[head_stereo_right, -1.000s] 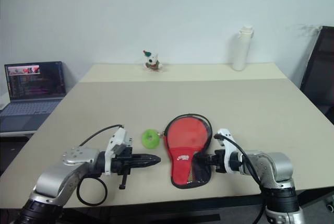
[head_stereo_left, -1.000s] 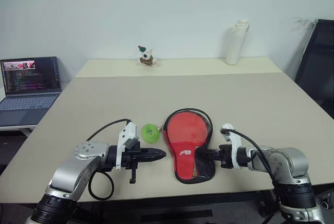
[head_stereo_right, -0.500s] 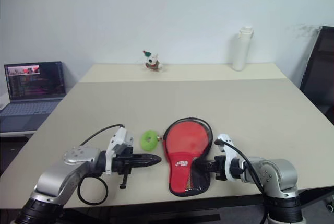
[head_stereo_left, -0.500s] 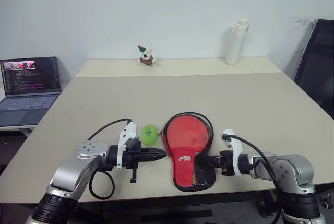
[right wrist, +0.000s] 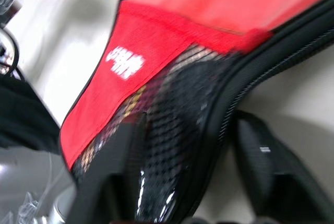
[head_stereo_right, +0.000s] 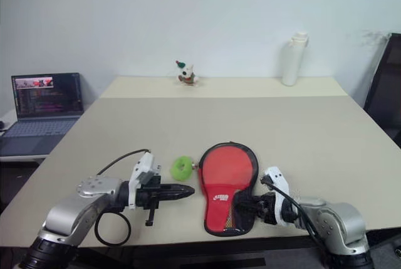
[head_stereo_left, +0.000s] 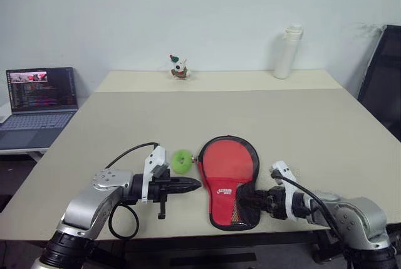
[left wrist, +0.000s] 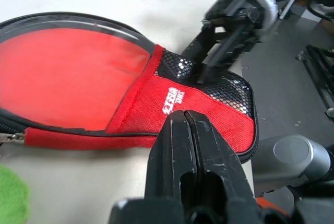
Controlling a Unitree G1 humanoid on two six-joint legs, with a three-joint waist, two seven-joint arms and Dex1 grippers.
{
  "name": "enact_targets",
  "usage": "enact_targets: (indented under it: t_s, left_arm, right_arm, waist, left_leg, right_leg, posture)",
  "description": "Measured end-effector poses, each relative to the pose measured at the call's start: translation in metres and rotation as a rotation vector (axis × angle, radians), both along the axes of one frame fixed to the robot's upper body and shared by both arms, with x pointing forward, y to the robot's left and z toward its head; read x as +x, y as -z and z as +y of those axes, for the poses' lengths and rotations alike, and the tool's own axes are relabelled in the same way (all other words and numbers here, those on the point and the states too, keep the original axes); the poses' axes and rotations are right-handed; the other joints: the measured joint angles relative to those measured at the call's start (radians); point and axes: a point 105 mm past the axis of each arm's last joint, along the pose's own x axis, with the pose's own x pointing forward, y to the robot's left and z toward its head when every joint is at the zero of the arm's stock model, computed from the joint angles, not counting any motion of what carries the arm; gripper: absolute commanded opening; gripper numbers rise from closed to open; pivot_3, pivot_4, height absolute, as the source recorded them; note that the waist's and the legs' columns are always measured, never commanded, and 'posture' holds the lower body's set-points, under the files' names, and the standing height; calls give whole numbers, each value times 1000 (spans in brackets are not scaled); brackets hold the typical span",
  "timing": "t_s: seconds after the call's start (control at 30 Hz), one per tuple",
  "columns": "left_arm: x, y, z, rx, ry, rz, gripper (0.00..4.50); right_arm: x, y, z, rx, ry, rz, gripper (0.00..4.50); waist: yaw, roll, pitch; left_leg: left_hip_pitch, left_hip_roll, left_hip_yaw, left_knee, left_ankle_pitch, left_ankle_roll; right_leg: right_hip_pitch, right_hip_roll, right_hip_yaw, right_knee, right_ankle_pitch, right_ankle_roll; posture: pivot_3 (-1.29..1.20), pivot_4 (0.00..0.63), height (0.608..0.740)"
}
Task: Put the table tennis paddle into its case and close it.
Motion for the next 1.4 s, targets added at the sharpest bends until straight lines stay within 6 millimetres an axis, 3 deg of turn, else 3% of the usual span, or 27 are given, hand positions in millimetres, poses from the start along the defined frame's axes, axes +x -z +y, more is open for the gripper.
enact_targets:
  t_s: [0.07,0.23,0.33,0.5,0.7,1.07,1.33,1.4]
  left_arm:
    - [4,0,4,-1,-41,9,0]
    - [25,-4,26,-17,-207,-8,0]
    - [39,-7,36,-13,-294,-33,580]
    - [64,0,55,31,-458,-38,2266]
    - [78,10,68,73,-560,-10,4471]
    - [85,33,54,92,-513,106,4471]
    - [95,33,46,96,-491,117,4471]
    - [95,33,45,98,-487,115,4471]
  right_arm:
    - [-4,-4,-2,43,-5,-3,3188]
    - [1,-38,-13,90,4,-139,3188]
    - [5,-47,-15,83,4,-191,3231]
    - [17,-74,-11,74,-27,-314,3231]
    - [19,-74,-10,63,-42,-326,3231]
    - [21,-79,4,53,-105,-385,3231]
    - [29,-107,39,24,-220,-598,3231]
    - [33,-105,50,35,-231,-606,3231]
  waist:
    - [-1,0,0]
    - [-2,0,0]
    - [-2,0,0]
    - [-2,0,0]
    - [-1,0,0]
    - [-1,0,0]
    - [2,-1,-1]
    - [3,-1,-1]
  left_leg:
    - [0,0,0,0,0,0]
    - [0,1,0,0,0,0]
    - [0,0,0,0,0,0]
    - [0,0,0,0,0,0]
    - [-2,0,0,0,0,0]
    - [-1,0,0,0,0,0]
    - [0,0,0,1,0,0]
    - [0,0,0,1,0,0]
  right_leg:
    - [0,0,0,0,0,0]
    - [0,0,0,0,0,0]
    - [0,0,0,0,0,0]
    - [0,0,0,0,0,0]
    - [0,0,0,-3,0,0]
    - [0,0,-1,-3,1,1]
    - [2,0,-1,-1,1,1]
    - [2,0,-1,-1,1,1]
  posture:
    - [0,150,740]
    - [0,150,740]
    - [0,150,740]
    - [0,150,740]
    - [0,150,740]
    - [0,150,740]
    - [0,150,740]
    - [0,150,740]
